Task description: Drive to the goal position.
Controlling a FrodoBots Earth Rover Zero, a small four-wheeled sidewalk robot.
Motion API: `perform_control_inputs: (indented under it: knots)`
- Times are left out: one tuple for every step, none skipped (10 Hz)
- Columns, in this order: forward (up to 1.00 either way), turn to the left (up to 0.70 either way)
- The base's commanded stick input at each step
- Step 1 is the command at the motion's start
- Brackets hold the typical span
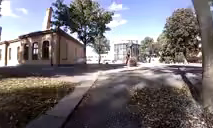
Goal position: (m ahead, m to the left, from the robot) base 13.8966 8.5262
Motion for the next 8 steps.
perform_control_inputs:
  knots:
    - [0.7,0.0]
    - [0.7,0.0]
    - [0.7,0.0]
    - [0.7,0.0]
    - [0.7,0.0]
    - [0.7,0.0]
    - [0.7,0.0]
    - [0.7,0.0]
